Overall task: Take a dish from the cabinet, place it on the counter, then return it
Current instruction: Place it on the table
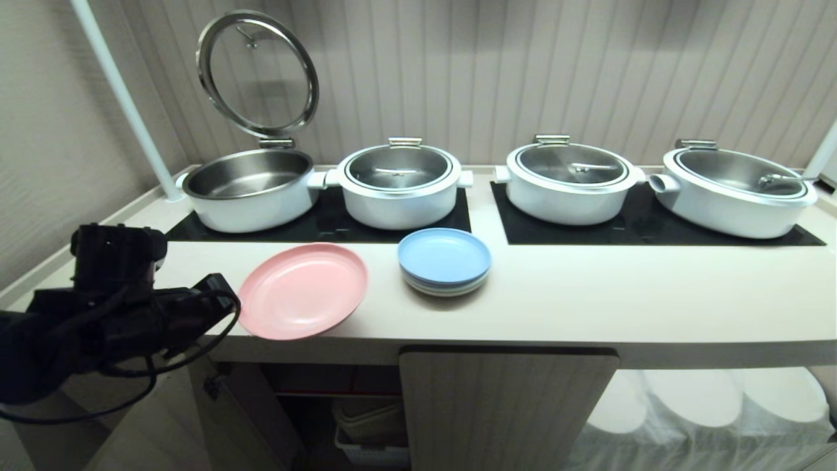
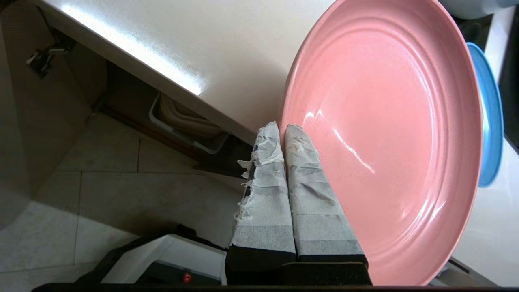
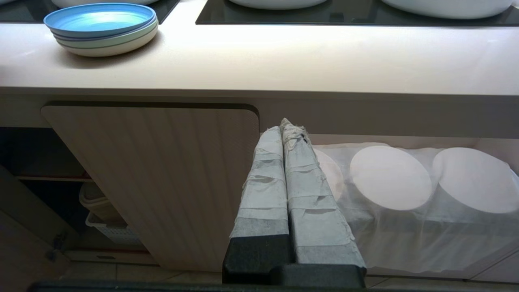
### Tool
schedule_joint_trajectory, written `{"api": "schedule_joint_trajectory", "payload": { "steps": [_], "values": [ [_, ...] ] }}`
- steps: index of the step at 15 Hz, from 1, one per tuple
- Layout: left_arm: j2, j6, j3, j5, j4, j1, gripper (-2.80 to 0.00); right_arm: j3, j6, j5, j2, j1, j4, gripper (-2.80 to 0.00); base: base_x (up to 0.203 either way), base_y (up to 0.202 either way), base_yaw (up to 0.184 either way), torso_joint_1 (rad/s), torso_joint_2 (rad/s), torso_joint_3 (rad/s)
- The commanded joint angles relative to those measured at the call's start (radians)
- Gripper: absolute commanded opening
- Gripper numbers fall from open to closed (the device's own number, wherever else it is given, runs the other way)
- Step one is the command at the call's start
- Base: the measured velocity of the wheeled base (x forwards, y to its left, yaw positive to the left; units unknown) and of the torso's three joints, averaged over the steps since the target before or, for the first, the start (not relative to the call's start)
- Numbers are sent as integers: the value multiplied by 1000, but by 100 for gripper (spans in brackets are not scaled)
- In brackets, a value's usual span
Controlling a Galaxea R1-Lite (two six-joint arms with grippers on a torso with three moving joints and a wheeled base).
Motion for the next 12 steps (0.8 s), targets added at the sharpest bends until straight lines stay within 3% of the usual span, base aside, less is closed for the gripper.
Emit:
{"api": "schedule_joint_trajectory", "payload": {
  "steps": [1, 5, 12],
  "values": [
    [65, -5, -63, 0, 26, 5, -280, 0, 0, 0, 0, 0, 0, -280, 0, 0, 0, 0, 0, 0],
    [157, -6, -155, 22, 71, 45, -280, -1, 0, 0, 0, 0, 0, -280, 0, 0, 0, 0, 0, 0],
    [250, -40, -219, 27, 74, 92, -280, -1, 0, 0, 0, 0, 0, -280, 0, 0, 0, 0, 0, 0]
  ]
}}
